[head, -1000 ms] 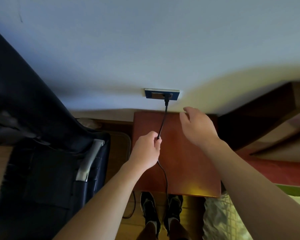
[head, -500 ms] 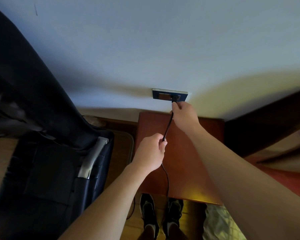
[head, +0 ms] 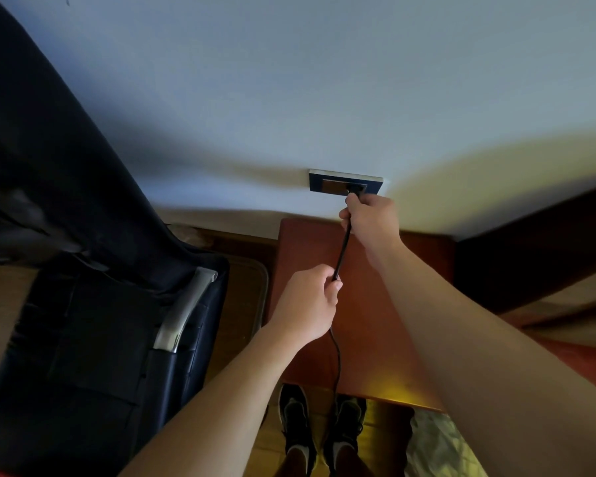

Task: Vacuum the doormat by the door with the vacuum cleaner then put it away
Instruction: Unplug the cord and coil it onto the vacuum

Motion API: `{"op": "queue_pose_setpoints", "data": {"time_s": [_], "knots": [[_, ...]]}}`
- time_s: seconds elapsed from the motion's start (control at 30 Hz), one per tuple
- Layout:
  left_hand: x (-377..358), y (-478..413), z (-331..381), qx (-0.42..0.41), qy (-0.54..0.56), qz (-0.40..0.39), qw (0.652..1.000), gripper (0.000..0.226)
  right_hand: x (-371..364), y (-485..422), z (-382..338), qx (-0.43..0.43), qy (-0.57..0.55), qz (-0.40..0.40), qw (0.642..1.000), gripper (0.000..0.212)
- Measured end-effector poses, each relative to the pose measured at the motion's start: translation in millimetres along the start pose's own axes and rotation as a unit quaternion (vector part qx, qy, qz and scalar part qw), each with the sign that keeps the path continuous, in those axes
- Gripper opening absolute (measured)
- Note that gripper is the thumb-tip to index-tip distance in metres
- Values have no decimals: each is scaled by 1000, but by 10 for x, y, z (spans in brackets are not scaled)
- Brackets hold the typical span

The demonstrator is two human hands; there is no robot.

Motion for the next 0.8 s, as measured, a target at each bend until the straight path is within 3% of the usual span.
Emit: {"op": "queue_pose_setpoints", "data": {"time_s": [0.8], "knots": [[-11,36,-45,-15,-7,70,997,18,-33,42,91,20,-64,49,997,32]]}}
Point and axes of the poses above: each hand's wrist, its own y-axis away from the middle knuckle, its own x-axis out of the back of the hand, z = x × y, the point moved 4 cm from there along -y, towards the middle knuckle, and after that the axes turned 10 degrees about x, right-handed, at the moved point
